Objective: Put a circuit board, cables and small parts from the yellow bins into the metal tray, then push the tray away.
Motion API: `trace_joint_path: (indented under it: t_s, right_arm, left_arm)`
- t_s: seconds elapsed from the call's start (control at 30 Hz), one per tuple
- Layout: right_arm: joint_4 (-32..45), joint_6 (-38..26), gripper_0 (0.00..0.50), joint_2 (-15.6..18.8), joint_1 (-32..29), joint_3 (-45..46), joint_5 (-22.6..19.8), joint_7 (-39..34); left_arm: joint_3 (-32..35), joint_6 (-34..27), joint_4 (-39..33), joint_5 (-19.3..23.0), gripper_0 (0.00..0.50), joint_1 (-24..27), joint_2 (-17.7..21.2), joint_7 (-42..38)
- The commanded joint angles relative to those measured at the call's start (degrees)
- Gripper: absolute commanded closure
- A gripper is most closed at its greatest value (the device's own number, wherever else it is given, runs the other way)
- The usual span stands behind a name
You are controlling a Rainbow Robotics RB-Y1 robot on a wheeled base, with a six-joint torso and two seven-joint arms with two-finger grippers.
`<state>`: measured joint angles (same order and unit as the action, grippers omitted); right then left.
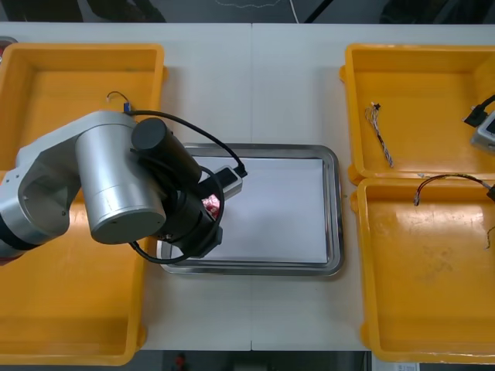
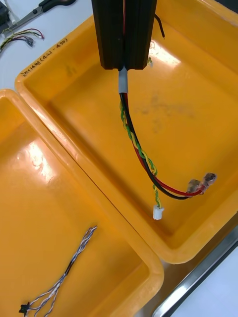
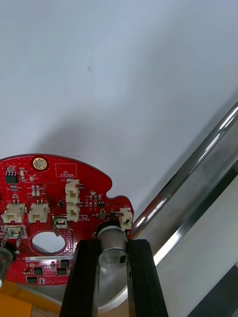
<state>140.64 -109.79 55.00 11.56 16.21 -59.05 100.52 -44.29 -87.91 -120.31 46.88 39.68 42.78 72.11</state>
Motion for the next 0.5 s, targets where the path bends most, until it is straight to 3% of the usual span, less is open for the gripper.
trace_joint_path:
  t_s: [0.03, 0.47, 0.5]
  right_arm:
    - [-1.9, -0.2, 0.5, 2.4, 2.9, -0.9, -1.6, 2.4]
    - [-2.6, -0.2, 0.5, 2.7, 3.7, -1.7, -1.7, 2.8]
    - [-2.6, -0.2, 0.5, 2.7, 3.8, -1.7, -1.8, 2.8]
  left_arm:
    - [-4.2, 3.5, 2.4, -1.1, 0.5, 4.1, -1.0, -2.8]
    - [-8.3, 6.9, 5.4, -2.7, 0.494, 5.1, -0.9, -2.6]
    - [-8.8, 7.0, 5.4, -3.2, 0.467, 5.1, -0.9, -2.7]
